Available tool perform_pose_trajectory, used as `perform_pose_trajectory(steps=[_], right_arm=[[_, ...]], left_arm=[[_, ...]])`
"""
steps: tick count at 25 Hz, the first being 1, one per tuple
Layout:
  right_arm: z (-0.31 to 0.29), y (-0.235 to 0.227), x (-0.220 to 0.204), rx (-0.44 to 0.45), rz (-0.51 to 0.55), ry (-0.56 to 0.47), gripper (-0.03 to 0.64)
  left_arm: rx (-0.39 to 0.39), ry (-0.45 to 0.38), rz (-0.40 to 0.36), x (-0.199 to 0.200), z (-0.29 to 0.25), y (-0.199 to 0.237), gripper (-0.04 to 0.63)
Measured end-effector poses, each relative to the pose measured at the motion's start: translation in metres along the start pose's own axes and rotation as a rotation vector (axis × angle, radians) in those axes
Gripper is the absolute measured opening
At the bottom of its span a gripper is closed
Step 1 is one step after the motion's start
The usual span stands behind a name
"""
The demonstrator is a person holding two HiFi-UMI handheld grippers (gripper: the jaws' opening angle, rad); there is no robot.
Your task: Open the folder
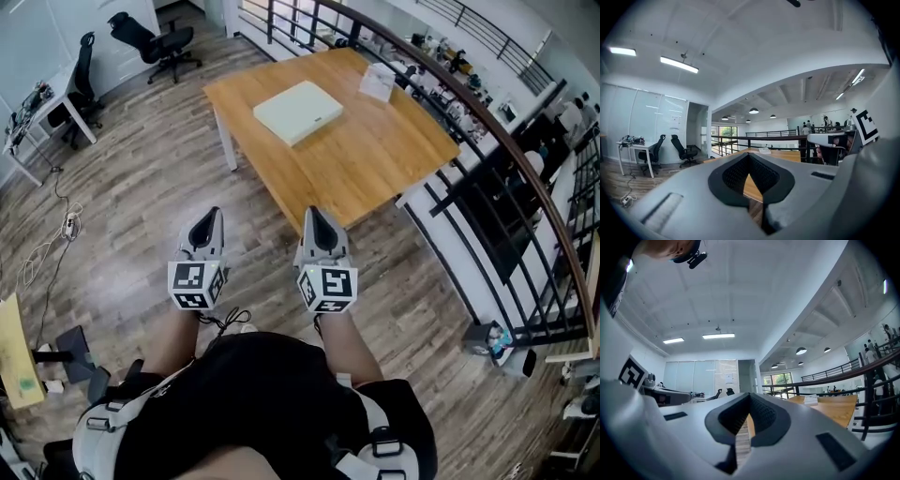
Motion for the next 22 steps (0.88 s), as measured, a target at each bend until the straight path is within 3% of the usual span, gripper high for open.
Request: perform_pose_trajectory(steps=[4, 13, 22], right_arm=[[-0.016, 0.018, -0.004, 0.005, 0.01, 0.006, 0.006], [-0.034, 0.057, -0.022, -0.05, 0.028, 0.005, 0.005], [-0.061, 0.045, -0.03, -0.098, 0.039, 0.016, 0.006]], left_arm=[[0.013, -0.009, -0.012, -0.006, -0.002, 0.024, 0.002], [-0.04, -0.018, -0.015, -0.02, -0.006, 0.07, 0.002], [-0.074, -0.019, -0.035, -0.023, -0.042, 0.084, 0.002]])
Point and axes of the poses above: the fingertips, and each gripper's own axes: z backward along the fingers, y to its left, x out of its top, the point moved 9 cm from there along z, backward along the fingers, and after that the axes turned 13 degrees about x, right-handed, at the moved point
